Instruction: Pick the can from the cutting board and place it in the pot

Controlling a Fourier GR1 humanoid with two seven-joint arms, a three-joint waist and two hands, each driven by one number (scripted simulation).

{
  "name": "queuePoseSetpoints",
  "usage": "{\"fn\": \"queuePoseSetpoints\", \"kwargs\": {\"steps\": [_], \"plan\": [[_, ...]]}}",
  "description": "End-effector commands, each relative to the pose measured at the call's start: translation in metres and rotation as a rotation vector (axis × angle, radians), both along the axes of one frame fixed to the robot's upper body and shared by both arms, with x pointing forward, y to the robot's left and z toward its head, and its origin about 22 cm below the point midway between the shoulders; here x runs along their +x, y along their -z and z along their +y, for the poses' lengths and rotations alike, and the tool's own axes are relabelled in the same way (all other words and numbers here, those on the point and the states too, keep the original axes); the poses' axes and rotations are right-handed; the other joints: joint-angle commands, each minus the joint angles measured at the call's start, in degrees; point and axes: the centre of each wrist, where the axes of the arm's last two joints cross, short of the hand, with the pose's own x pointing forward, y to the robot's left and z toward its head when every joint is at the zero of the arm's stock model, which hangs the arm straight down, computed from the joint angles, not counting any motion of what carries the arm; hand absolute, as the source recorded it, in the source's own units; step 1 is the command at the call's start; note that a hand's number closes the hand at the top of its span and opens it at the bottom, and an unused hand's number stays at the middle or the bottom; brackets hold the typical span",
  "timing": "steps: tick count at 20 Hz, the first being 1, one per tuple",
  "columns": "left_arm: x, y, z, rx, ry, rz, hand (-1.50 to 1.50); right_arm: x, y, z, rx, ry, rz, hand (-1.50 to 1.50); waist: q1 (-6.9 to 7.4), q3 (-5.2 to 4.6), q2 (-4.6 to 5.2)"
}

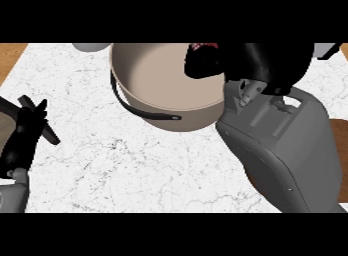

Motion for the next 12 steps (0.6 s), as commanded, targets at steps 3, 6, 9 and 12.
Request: {"fn": "queuePoseSetpoints", "kwargs": {"steps": [3, 6, 9, 12], "plan": [[-0.007, 0.004, 0.010, 0.007, 0.000, -0.006, 0.00, 0.057, 0.025, 0.011, 0.070, 0.045, 0.143, 1.50, 0.03, 0.03, 0.16], [0.006, -0.002, 0.004, -0.001, -0.002, -0.004, 0.00, 0.074, 0.038, 0.023, 0.085, 0.028, 0.205, 1.50, 0.00, 0.03, 0.21], [0.009, -0.003, 0.013, -0.011, 0.001, -0.003, 0.00, 0.098, 0.044, 0.024, 0.078, 0.009, 0.267, 1.50, 0.22, 0.01, 0.43], [-0.008, -0.004, 0.011, 0.009, 0.009, -0.011, 0.00, 0.106, 0.074, 0.006, 0.247, 0.055, 0.331, 1.50, 0.77, 0.07, 0.21]]}}
